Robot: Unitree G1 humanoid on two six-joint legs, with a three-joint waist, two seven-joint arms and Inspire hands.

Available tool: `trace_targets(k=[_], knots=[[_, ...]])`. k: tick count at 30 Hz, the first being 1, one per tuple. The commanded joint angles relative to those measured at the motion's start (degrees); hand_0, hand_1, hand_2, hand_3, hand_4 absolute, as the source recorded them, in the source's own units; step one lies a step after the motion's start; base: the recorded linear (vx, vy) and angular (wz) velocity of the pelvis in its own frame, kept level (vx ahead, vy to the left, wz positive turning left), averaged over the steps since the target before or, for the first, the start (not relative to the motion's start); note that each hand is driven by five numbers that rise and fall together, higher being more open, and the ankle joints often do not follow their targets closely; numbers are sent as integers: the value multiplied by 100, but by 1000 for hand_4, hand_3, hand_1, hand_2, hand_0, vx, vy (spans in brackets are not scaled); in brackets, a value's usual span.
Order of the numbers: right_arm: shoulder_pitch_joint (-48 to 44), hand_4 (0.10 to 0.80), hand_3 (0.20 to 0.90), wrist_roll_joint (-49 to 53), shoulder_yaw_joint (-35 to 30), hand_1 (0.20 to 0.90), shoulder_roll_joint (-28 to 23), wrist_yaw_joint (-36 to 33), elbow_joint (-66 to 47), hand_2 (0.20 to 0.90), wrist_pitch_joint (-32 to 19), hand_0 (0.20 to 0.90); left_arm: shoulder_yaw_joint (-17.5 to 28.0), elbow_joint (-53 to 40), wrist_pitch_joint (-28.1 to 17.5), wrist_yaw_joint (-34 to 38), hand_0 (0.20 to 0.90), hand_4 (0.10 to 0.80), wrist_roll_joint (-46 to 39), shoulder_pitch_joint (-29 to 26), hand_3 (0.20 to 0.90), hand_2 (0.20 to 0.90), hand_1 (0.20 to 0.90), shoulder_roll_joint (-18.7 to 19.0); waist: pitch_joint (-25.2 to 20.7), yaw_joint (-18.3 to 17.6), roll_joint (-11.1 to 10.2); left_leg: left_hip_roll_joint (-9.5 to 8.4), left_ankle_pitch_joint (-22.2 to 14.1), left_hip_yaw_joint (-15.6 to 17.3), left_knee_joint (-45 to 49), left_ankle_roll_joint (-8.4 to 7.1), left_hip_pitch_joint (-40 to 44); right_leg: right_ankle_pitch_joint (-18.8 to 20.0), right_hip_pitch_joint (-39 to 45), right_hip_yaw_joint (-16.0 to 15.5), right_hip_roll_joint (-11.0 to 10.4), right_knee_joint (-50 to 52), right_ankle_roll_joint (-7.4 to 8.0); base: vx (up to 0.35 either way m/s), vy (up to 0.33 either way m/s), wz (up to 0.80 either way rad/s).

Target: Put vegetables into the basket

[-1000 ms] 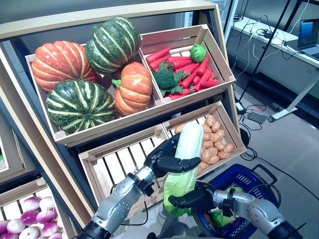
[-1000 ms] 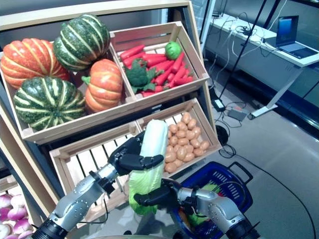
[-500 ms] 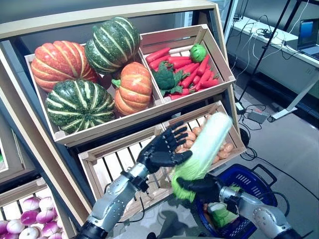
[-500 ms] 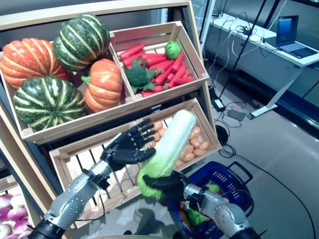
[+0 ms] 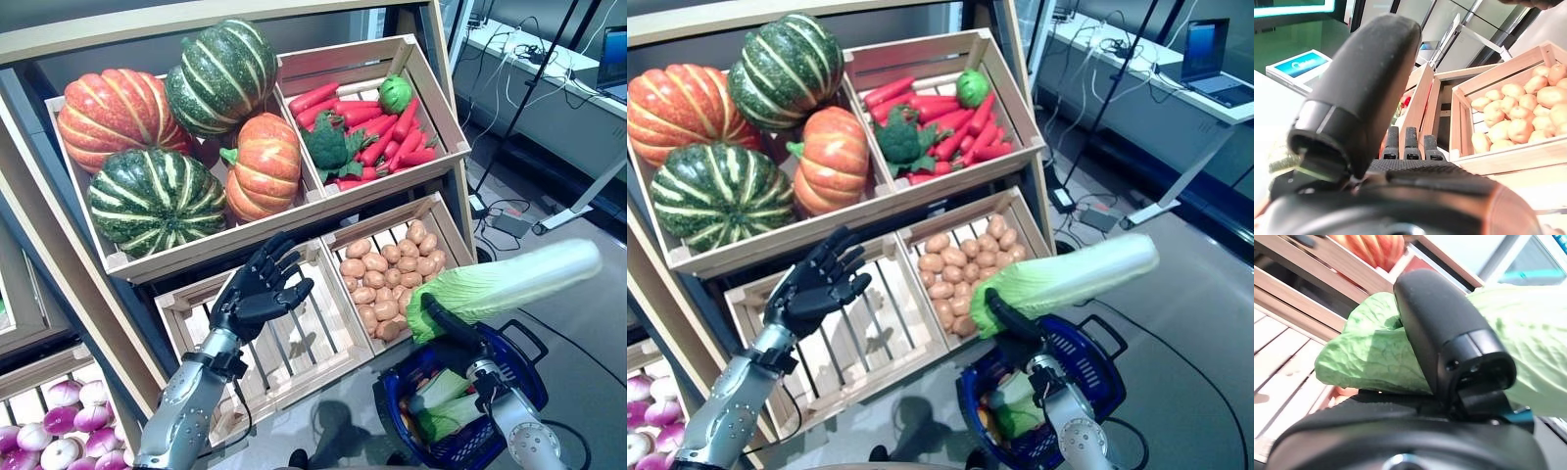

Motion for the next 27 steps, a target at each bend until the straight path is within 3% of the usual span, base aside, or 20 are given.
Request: trace_targets(k=[1, 9, 18, 20, 27], knots=[[-819, 400, 300, 500, -659, 300, 141, -226, -235, 300, -1251, 300, 251, -168, -723, 42, 900, 800, -629, -483, 900, 900, 900, 69, 145, 53, -195, -44, 227, -8, -17, 56, -310, 356, -133, 50, -63, 143, -156, -36, -26, 0], [-1614, 400, 300, 1147, -1185, 300, -39, -783, 797, 300, -2210, 300, 170, -95, -860, 195, 900, 800, -1542, -757, 900, 900, 900, 0, 792, 125, -1, -57, 342, -56, 69, 54, -835, 239, -722, 84, -16, 539, -280, -147, -42, 1], [-2528, 400, 300, 1850, -1481, 300, -394, -1050, 1776, 300, -2544, 300, 17, -60, -1532, 86, 900, 800, -1727, -1118, 900, 900, 900, 6, 1877, 308, 281, -275, 338, -179, 1087, 44, -2195, 87, -1841, 11, -67, 1497, -405, -181, -27, 6], [-2815, 400, 300, 2288, -1533, 300, -425, -831, 2089, 300, -2602, 300, 5, -80, -1647, 2, 900, 800, -1777, -1285, 900, 900, 900, -59, 2130, 366, 319, -325, 298, -220, 1452, 43, -2678, 49, -2265, -16, -115, 1816, -422, -169, -17, 0], [-3565, 400, 300, 2328, -1541, 300, -575, -1104, 2542, 300, -2538, 300, -210, -39, -1971, 274, 900, 800, -1621, -1754, 900, 900, 900, -183, 2495, 449, 311, -461, 55, -253, 2388, 120, -3684, -185, -3289, -1, -271, 2810, -444, -117, 10, 8]])
